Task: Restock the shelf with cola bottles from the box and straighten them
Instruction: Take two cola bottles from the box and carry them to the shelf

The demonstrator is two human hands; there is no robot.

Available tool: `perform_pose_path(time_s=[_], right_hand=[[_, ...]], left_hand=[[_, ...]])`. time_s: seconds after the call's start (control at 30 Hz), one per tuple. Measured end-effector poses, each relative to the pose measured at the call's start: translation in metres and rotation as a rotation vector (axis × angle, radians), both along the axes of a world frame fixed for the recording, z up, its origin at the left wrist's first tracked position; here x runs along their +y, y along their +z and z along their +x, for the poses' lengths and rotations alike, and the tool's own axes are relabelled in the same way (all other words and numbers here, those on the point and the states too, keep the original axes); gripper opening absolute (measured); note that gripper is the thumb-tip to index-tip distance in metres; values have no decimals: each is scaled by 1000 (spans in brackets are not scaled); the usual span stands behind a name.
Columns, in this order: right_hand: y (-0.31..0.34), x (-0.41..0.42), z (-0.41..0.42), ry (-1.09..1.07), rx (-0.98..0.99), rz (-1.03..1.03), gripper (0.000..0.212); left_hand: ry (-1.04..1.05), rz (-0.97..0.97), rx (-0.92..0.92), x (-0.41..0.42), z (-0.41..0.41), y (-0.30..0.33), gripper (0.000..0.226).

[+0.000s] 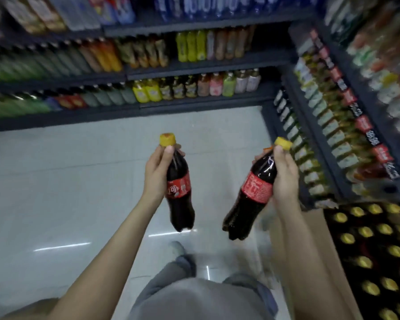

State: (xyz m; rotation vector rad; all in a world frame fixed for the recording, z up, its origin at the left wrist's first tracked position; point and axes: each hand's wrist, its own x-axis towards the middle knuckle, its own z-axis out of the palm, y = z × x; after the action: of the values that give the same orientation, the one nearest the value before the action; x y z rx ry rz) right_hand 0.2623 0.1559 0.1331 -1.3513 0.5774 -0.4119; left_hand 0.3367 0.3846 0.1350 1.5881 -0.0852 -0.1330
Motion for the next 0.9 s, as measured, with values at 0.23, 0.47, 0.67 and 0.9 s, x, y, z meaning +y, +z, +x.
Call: perform_pose_path(time_s=[0.23, 0.47, 0.67, 0.9], right_hand=[[23, 182, 167, 299, -53, -308, 36], [61, 297, 365, 376, -253, -435, 41], [109, 372, 543, 389, -481, -468, 25], [172, 429, 719, 242, -709, -449, 18]], left_hand=[[155, 313, -221, 185, 125, 44, 52], [328, 356, -467, 292, 289, 92, 26], [378, 285, -582, 355, 454, 135, 33], [474, 125, -796, 389, 638, 180, 12]])
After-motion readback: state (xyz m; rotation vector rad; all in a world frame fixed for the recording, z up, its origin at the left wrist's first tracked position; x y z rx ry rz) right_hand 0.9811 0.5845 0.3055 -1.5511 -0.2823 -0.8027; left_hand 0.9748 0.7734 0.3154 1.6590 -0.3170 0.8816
